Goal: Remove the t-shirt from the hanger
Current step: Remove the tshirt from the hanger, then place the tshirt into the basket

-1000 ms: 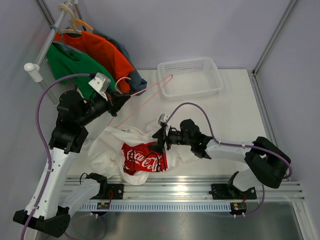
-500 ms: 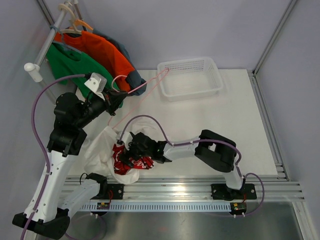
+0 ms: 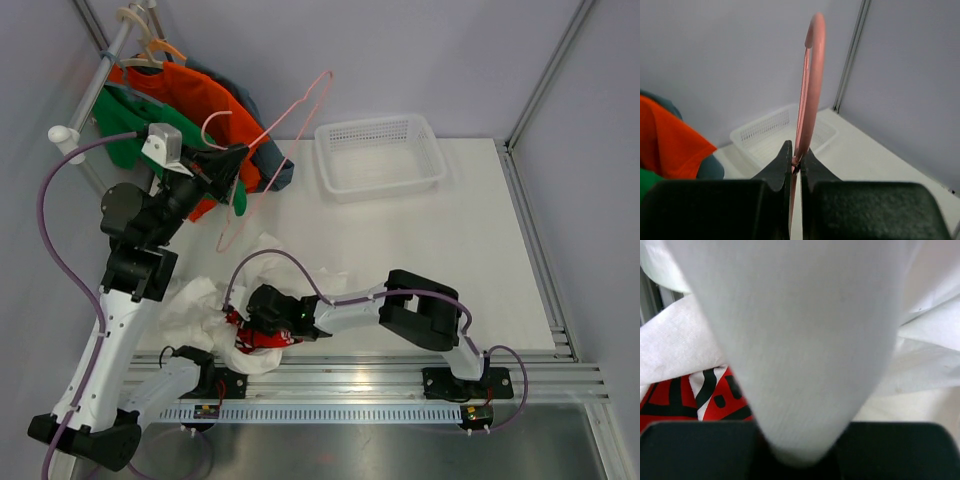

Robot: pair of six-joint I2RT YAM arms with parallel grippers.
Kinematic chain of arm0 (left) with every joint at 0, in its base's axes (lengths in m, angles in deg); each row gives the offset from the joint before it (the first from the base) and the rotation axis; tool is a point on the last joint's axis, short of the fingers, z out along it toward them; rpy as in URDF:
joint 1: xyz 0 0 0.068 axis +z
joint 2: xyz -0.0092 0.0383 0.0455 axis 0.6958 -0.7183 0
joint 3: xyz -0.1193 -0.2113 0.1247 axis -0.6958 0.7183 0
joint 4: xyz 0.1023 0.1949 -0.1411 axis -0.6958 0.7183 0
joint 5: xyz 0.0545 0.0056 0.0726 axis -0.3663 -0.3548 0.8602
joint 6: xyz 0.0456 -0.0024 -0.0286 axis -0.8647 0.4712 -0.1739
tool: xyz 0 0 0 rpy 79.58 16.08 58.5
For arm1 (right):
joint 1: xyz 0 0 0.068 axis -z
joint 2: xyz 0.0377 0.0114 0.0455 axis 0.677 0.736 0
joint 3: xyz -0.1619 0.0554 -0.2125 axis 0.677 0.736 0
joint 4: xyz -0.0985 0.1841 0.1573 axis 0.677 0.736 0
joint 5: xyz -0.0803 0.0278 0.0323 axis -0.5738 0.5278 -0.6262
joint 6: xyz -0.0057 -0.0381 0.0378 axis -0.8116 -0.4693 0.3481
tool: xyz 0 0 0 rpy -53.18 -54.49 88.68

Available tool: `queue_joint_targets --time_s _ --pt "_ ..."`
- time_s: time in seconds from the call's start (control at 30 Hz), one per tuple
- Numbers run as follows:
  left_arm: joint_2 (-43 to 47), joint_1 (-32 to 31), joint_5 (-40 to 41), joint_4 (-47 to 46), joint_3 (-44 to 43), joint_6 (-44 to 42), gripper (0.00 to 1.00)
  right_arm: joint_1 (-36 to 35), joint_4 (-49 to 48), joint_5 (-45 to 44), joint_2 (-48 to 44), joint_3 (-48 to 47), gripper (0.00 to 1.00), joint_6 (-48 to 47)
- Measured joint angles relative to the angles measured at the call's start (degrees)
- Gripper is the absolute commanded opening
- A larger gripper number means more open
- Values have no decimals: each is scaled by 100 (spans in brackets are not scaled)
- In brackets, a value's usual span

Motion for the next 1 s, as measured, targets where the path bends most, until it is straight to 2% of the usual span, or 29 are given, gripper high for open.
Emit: queue_joint_targets --time_s 0.13,0.27,0.4,0.5,0.63,0.7,0.83,1.0 --pt "-81 0 -31 -1034 4 321 0 -96 42 -188 11 -4 0 -96" --pt "-212 0 94 -1237 -96 337 0 -192 72 -595 11 -4 0 -98" --pt "-212 0 313 -859 -417 133 0 -249 20 -1292 -24 96 0 7" --pt "-107 0 551 -420 -909 -101 0 -122 -33 -1762 -313 511 0 205" --pt "433 0 940 13 -1193 -417 0 396 11 -2146 -1126 1272 0 446" --pt "728 0 1086 210 -1259 -531 0 723 146 -2229 -1569 1351 0 505" --pt "1239 0 1309 527 -1314 -715 0 1115 468 -2420 -2378 960 0 509" --pt "1690 0 1484 894 -1235 -861 0 1423 990 -2450 -2693 -575 0 378"
